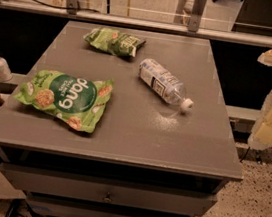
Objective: Pick blue plastic bottle
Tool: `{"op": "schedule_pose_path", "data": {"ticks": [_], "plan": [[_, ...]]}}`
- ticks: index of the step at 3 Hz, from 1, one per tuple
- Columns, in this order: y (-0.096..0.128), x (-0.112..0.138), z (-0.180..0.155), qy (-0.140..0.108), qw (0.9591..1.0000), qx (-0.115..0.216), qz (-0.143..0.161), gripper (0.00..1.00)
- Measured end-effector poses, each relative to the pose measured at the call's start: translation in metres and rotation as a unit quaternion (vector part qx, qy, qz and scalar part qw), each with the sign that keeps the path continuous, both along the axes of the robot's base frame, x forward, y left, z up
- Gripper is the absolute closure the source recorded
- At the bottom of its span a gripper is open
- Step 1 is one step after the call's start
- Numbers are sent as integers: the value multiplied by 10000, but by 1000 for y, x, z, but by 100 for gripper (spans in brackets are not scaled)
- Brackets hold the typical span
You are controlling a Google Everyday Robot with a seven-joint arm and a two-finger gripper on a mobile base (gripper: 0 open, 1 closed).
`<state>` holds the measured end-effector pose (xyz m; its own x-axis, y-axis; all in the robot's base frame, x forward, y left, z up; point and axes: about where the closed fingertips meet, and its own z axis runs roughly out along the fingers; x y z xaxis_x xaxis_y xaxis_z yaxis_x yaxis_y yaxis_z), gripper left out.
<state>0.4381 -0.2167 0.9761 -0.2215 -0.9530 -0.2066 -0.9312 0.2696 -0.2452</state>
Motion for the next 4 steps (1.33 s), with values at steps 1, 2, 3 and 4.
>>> {"op": "schedule_pose_path", "data": {"ticks": [1,2,3,4], "plan": [[0,0,0,-1,10000,0,0,0],[5,4,2,-63,9999,152,-7,0],[25,15,2,-115,9989,454,15,0],[53,36,-2,-147,9971,747,-10,0]]}}
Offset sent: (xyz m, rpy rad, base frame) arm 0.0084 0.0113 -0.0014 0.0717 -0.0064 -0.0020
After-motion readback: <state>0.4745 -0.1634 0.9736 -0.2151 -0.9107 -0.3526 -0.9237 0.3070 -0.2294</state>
